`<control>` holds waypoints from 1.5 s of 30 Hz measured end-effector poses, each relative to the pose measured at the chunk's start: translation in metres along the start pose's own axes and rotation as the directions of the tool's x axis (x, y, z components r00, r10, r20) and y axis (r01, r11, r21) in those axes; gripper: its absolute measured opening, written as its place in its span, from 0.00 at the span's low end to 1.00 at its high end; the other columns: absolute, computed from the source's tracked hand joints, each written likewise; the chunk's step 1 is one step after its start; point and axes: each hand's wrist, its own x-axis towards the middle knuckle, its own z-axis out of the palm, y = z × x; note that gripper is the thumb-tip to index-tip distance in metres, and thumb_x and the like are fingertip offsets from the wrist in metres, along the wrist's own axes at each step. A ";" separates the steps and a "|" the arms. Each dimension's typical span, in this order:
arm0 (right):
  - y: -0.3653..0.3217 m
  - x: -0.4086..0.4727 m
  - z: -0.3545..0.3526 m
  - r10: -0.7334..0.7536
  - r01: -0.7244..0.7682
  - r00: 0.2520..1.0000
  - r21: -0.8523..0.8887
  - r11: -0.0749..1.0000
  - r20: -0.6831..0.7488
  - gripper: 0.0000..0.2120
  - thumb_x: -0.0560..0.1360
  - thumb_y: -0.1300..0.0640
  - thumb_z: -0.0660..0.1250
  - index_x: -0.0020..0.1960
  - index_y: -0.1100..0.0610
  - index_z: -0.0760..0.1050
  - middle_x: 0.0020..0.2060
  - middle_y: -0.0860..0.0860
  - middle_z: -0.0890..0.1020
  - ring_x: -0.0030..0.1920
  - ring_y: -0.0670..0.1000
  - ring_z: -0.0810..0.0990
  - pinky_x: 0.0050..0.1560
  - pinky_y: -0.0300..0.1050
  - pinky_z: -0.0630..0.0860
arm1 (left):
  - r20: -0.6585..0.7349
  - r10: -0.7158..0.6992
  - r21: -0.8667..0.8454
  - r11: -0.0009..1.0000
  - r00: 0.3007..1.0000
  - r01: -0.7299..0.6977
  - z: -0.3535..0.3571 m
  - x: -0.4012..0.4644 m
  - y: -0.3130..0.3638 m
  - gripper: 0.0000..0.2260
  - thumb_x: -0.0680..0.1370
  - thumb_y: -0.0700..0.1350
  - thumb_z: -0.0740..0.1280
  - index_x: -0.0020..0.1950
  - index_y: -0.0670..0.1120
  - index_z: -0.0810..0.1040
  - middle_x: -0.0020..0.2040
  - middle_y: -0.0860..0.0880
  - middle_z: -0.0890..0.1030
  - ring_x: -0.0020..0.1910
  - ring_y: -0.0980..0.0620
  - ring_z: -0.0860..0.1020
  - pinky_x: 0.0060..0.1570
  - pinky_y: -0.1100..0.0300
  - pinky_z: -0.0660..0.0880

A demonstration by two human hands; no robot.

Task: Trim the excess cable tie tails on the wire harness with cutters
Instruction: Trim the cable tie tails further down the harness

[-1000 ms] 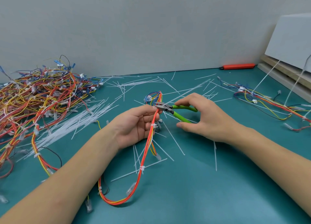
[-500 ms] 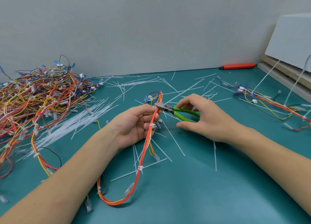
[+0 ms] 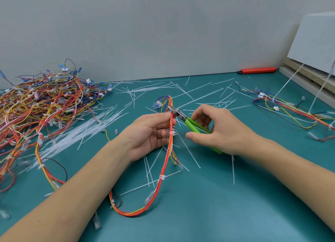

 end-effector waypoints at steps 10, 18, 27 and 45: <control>0.002 0.000 0.003 -0.015 0.008 0.998 -0.116 0.993 -0.056 0.21 0.69 0.42 0.80 0.57 0.46 0.77 0.49 0.40 0.78 0.54 0.40 0.76 0.50 0.28 0.68 | 0.000 -0.037 -0.031 0.999 0.999 0.037 0.000 -0.001 0.002 0.05 0.73 0.48 0.73 0.42 0.48 0.87 0.41 0.50 0.84 0.28 0.55 0.74 0.32 0.61 0.77; 0.002 0.002 -0.005 -0.037 0.029 0.998 -0.144 0.989 -0.052 0.19 0.71 0.49 0.80 0.58 0.48 0.79 0.50 0.41 0.79 0.53 0.41 0.76 0.54 0.29 0.68 | 0.030 -0.095 -0.027 0.995 0.995 0.096 -0.001 -0.003 0.005 0.06 0.72 0.48 0.71 0.43 0.48 0.87 0.37 0.51 0.81 0.24 0.56 0.69 0.29 0.63 0.70; 0.002 0.002 -0.005 -0.018 0.015 0.999 -0.108 0.994 -0.035 0.26 0.68 0.48 0.83 0.63 0.50 0.79 0.55 0.42 0.80 0.59 0.43 0.76 0.60 0.29 0.68 | 0.016 -0.114 -0.028 0.993 0.993 0.115 0.000 -0.003 0.005 0.06 0.72 0.47 0.71 0.42 0.47 0.87 0.36 0.52 0.81 0.24 0.57 0.68 0.28 0.64 0.69; 0.002 0.003 -0.003 0.001 -0.002 1.000 -0.070 0.998 -0.003 0.26 0.66 0.41 0.81 0.59 0.48 0.79 0.52 0.42 0.80 0.55 0.40 0.76 0.52 0.24 0.66 | 0.011 -0.117 -0.021 0.993 0.993 0.117 0.001 -0.003 0.006 0.06 0.72 0.47 0.71 0.40 0.47 0.86 0.36 0.51 0.80 0.25 0.57 0.68 0.28 0.63 0.70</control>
